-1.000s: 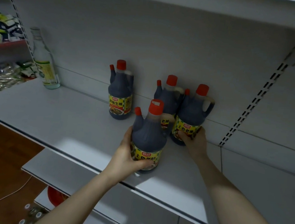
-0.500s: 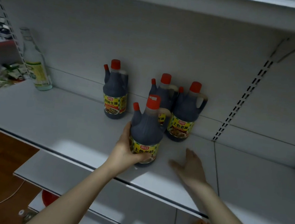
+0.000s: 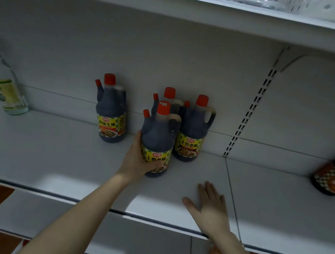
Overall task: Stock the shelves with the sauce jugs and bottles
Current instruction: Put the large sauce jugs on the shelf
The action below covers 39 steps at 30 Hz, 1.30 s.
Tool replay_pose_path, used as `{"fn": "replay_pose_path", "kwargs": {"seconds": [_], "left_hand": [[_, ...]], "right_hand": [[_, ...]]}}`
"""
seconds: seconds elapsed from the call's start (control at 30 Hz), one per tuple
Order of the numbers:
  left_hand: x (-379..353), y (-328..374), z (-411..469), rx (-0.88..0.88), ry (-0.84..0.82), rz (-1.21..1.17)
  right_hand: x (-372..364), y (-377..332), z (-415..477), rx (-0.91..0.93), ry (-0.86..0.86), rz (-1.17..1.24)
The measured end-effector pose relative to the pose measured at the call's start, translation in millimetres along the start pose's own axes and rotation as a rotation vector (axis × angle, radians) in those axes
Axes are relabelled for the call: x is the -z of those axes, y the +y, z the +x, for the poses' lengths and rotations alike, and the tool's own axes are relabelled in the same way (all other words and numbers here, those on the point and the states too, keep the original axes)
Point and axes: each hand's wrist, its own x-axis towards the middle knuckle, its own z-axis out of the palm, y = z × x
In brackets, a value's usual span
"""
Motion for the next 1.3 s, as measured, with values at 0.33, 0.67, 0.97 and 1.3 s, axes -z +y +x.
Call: {"fn": "replay_pose_path", "kwargs": {"seconds": [0.33, 0.67, 0.97, 1.3], "left_hand": [[-8, -26, -12, 0.117, -0.060, -0.002], [-3, -29, -17, 0.199, -0.049, 0.044], [-4, -27, -18, 0.180, -0.035, 0.051], [-8, -24, -21, 0.190, -0.038, 0.152]], "right_hand": [[5, -3, -3, -0.029, -0.027, 0.004], [3, -2, -2, -0.043, -0.006, 0.001], [5, -4, -1, -0.040, -0.015, 0.013], [4, -3, -3, -0.013, 0.017, 0.062]]}}
